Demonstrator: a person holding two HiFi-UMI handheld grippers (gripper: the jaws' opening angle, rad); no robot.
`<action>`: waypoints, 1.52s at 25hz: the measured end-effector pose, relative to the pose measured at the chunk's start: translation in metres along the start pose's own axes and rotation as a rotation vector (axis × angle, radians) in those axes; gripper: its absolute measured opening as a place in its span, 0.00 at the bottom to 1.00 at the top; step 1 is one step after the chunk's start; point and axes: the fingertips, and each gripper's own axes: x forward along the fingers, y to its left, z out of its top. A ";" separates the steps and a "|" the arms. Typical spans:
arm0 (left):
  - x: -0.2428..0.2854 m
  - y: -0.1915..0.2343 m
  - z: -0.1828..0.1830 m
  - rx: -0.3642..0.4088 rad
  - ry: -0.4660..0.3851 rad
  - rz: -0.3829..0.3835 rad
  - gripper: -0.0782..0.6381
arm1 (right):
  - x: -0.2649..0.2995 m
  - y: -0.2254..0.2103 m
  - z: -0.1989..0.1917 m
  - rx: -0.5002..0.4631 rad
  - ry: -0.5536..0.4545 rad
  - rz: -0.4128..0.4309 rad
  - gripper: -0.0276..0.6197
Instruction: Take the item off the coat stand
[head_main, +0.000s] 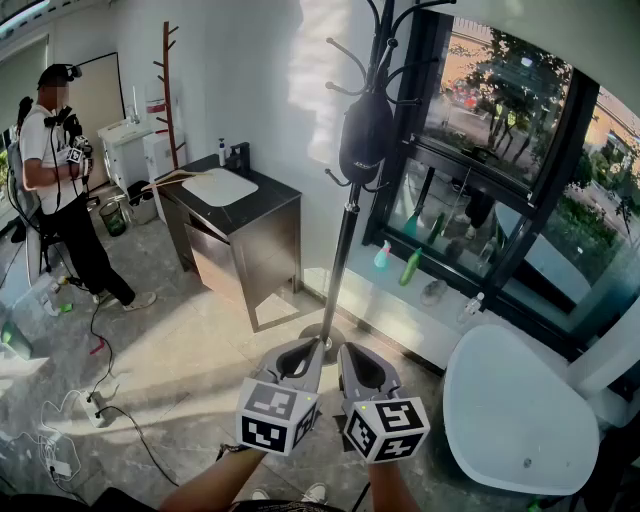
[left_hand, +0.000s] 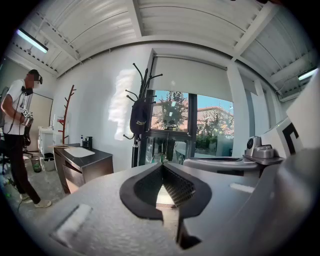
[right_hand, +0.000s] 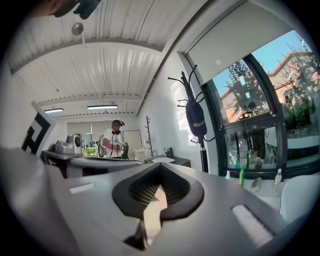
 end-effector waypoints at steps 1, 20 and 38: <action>0.002 0.000 0.001 0.006 -0.002 0.003 0.11 | 0.000 -0.001 0.001 -0.001 0.000 0.002 0.05; 0.063 -0.022 0.019 0.036 0.003 0.043 0.11 | 0.020 -0.062 0.015 -0.004 -0.012 0.053 0.05; 0.169 0.080 0.051 0.023 -0.010 -0.069 0.11 | 0.153 -0.101 0.045 -0.068 -0.018 -0.059 0.05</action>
